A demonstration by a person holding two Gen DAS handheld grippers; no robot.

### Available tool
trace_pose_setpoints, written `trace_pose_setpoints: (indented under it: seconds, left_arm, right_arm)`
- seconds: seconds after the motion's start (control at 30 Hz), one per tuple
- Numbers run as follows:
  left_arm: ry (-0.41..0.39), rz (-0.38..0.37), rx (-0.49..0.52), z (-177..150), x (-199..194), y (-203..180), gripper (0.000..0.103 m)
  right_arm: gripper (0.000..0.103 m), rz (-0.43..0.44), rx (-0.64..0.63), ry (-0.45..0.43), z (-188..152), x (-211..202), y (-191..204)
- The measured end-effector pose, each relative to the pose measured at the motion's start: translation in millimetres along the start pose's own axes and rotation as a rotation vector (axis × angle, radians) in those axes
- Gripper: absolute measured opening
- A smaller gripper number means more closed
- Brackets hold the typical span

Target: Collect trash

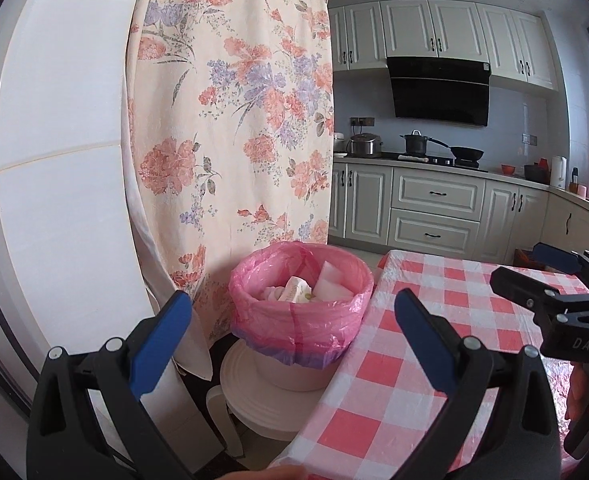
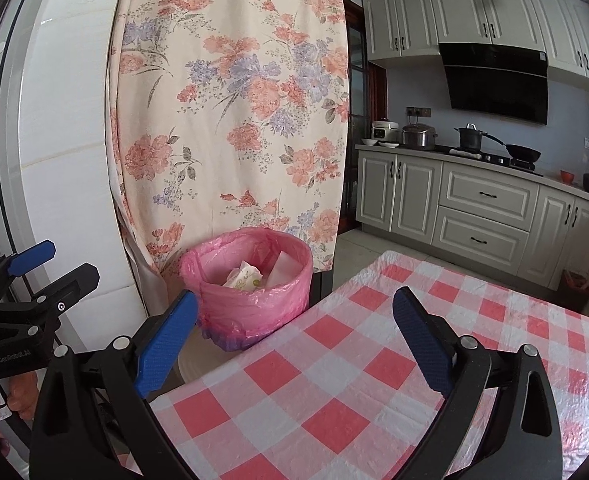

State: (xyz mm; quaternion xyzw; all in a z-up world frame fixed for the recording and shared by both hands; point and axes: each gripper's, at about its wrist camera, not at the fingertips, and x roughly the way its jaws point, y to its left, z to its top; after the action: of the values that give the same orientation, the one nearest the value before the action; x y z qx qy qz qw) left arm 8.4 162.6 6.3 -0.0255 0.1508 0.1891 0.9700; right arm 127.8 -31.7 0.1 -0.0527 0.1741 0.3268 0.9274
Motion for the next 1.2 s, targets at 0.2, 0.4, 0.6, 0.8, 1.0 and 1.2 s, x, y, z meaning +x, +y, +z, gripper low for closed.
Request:
trace_pose_setpoints:
  seconds: [0.2, 0.4, 0.6, 0.8, 1.0, 1.2]
  left_arm:
    - [0.000, 0.003, 0.004, 0.2, 0.8, 0.7, 0.098]
    - [0.009, 0.000, 0.002, -1.2, 1.8, 1.4, 0.098]
    - [0.006, -0.001, 0.002, -1.1, 0.8, 1.6, 0.098]
    - [0.008, -0.008, 0.001, -0.8, -0.2, 2.4, 0.098]
    - [0.005, -0.009, 0.005, -1.9, -1.3, 1.6, 0.098]
    - [0.009, -0.009, -0.002, -1.1, -0.8, 2.1, 0.098]
  right_arm:
    - [0.093, -0.004, 0.010, 0.000, 0.3, 0.0, -1.2]
    - [0.094, -0.002, 0.019, 0.002, -0.7, 0.4, -2.1]
    - [0.095, -0.005, 0.027, 0.005, -3.1, 1.9, -3.5]
    - [0.095, -0.003, 0.021, 0.004, -3.8, 1.7, -1.9]
    - [0.095, -0.002, 0.020, 0.004, -4.0, 1.2, -1.2]
    - [0.095, 0.002, 0.020, 0.003, -4.8, 0.9, -0.6]
